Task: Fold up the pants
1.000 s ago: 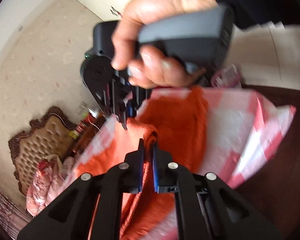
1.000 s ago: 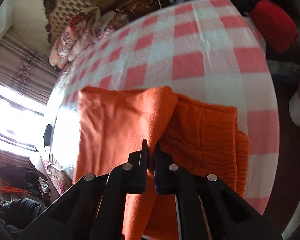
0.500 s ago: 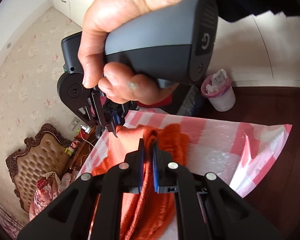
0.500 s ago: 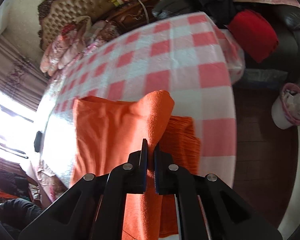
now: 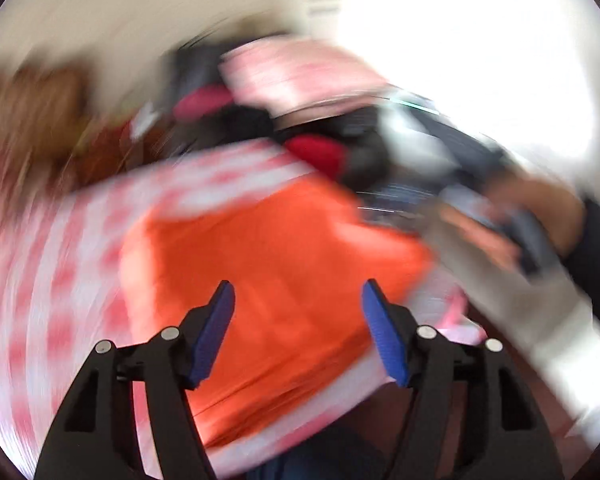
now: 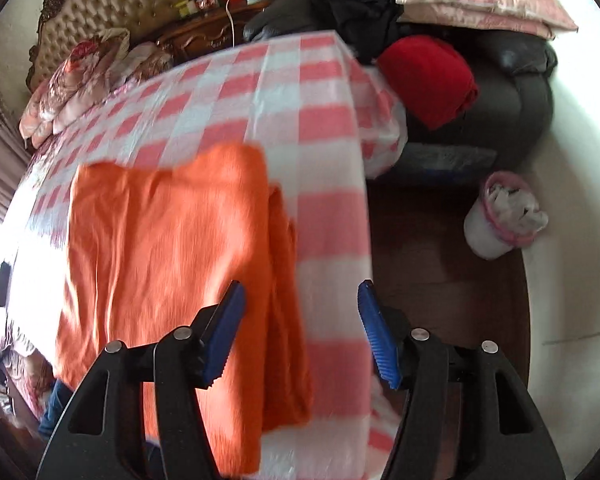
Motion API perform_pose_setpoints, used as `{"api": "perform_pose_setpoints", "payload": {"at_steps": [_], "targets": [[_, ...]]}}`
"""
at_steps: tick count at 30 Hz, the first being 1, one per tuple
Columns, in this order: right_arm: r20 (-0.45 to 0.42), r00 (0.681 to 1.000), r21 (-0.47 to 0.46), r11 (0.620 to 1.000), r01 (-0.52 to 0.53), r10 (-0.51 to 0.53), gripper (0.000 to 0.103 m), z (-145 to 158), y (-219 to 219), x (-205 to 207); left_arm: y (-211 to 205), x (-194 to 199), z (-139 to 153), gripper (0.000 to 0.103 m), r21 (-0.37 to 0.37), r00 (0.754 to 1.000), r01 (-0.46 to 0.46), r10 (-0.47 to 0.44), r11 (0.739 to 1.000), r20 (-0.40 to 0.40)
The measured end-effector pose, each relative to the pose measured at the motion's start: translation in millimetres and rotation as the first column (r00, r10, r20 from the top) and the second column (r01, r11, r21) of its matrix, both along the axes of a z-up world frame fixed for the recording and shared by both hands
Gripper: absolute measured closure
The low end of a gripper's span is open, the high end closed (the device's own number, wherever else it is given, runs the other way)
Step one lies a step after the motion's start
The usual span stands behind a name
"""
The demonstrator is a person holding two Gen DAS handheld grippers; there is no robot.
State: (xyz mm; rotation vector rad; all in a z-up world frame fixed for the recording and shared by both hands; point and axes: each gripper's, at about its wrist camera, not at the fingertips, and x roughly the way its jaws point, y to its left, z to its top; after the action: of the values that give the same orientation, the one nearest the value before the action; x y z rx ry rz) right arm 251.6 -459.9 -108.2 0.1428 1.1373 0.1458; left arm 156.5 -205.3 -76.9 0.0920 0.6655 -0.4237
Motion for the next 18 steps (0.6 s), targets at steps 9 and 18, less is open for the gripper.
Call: {"api": "perform_pose_setpoints", "payload": {"at_steps": [9,18], "targets": [[-0.034,0.998,0.114,0.992,0.061,-0.057,0.066,-14,2,-23,132,58,-82,0.056,-0.421,0.825,-0.270,-0.017,0.866,-0.565],[-0.038,0.996,0.126,0.988,0.087,-0.083,0.066,-13,39,-30,147,67,-77,0.092,-0.309,0.863,-0.188,0.006,0.932,-0.505]]}}
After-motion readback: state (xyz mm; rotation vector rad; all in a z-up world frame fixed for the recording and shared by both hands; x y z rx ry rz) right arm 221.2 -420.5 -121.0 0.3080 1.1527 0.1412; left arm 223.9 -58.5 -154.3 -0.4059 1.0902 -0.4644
